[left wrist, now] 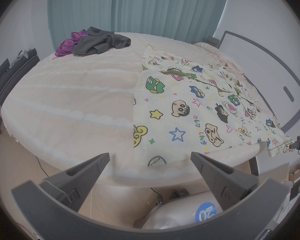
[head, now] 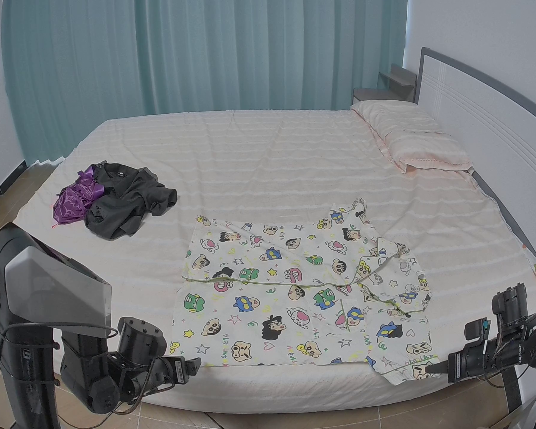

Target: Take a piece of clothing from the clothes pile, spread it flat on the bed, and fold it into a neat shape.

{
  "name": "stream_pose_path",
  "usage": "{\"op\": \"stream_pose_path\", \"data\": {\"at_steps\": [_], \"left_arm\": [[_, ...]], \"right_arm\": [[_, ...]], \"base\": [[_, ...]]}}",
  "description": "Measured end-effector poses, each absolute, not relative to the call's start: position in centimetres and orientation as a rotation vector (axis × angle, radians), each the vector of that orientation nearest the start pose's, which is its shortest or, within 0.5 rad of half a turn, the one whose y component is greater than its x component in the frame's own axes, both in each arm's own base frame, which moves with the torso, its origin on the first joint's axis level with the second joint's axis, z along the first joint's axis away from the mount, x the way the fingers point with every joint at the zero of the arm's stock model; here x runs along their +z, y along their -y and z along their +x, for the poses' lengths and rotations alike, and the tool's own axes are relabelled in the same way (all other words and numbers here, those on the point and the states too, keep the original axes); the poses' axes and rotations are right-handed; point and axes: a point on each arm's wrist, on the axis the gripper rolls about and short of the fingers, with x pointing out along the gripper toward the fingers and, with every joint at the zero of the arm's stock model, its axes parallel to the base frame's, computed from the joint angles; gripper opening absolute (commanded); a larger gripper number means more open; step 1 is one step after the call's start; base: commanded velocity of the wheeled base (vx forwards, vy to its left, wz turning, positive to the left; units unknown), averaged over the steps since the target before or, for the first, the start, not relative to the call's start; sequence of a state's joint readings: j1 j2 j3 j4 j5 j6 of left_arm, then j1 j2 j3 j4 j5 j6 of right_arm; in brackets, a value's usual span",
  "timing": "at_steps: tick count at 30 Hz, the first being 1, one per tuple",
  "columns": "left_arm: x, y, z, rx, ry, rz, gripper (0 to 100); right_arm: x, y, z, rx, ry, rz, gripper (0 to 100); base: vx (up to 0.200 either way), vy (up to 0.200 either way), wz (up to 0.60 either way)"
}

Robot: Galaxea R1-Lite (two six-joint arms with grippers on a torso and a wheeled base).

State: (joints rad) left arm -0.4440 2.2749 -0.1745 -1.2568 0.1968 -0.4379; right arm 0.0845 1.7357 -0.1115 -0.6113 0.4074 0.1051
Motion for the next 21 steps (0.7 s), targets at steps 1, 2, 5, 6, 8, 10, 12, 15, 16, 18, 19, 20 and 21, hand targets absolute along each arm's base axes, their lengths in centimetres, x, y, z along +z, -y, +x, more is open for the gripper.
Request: {"op": "stream_pose_path", "data": {"at_steps": [1,2,5,6,8,10,12,15,16,18,19,20,21], "left_arm": [[-3.8,9.9,22.0,-0.051,-0.83,-0.146,100],[-4.0,9.9,22.3,-0.05,-0.829,-0.146,100],[-4.6,10.1,22.9,-0.047,-0.828,-0.147,100],[-4.8,10.1,23.1,-0.045,-0.829,-0.146,100],[-5.0,10.2,23.3,-0.044,-0.832,-0.146,100],[-5.2,10.3,23.5,-0.044,-0.828,-0.149,100],[-5.3,10.5,23.9,-0.049,-0.821,-0.154,100],[-5.4,10.8,24.4,-0.054,-0.807,-0.163,100],[-5.5,10.9,24.5,-0.055,-0.806,-0.165,100],[-5.6,11.0,24.7,-0.055,-0.803,-0.166,100],[-5.7,11.0,24.7,-0.056,-0.803,-0.166,100],[-5.7,11.1,24.8,-0.056,-0.804,-0.165,100],[-5.8,11.1,24.8,-0.056,-0.804,-0.165,100]], "right_arm": [[3.2,-2.3,16.7,0.399,-1.033,0.261,0],[3.2,-2.3,16.8,0.403,-1.032,0.264,0],[3.3,-2.3,16.8,0.411,-1.025,0.268,0],[3.3,-2.3,16.8,0.412,-1.024,0.269,0],[3.4,-2.3,16.9,0.412,-1.02,0.27,0],[3.4,-2.3,16.9,0.411,-1.018,0.271,0],[3.4,-2.3,16.9,0.412,-1.017,0.271,0],[3.5,-2.3,16.9,0.412,-1.013,0.273,0],[3.5,-2.3,16.9,0.413,-1.012,0.273,0],[3.6,-2.3,16.9,0.413,-1.009,0.274,0],[3.6,-2.3,16.9,0.413,-1.008,0.274,0],[3.6,-2.3,16.9,0.413,-1.008,0.274,0],[3.6,-2.3,16.9,0.413,-1.006,0.275,0]], "base": [[0.0,0.0,0.0],[0.0,0.0,0.0],[0.0,0.0,0.0],[0.0,0.0,0.0],[0.0,0.0,0.0],[0.0,0.0,0.0],[0.0,0.0,0.0],[0.0,0.0,0.0],[0.0,0.0,0.0],[0.0,0.0,0.0],[0.0,0.0,0.0],[0.0,0.0,0.0],[0.0,0.0,0.0]]}}
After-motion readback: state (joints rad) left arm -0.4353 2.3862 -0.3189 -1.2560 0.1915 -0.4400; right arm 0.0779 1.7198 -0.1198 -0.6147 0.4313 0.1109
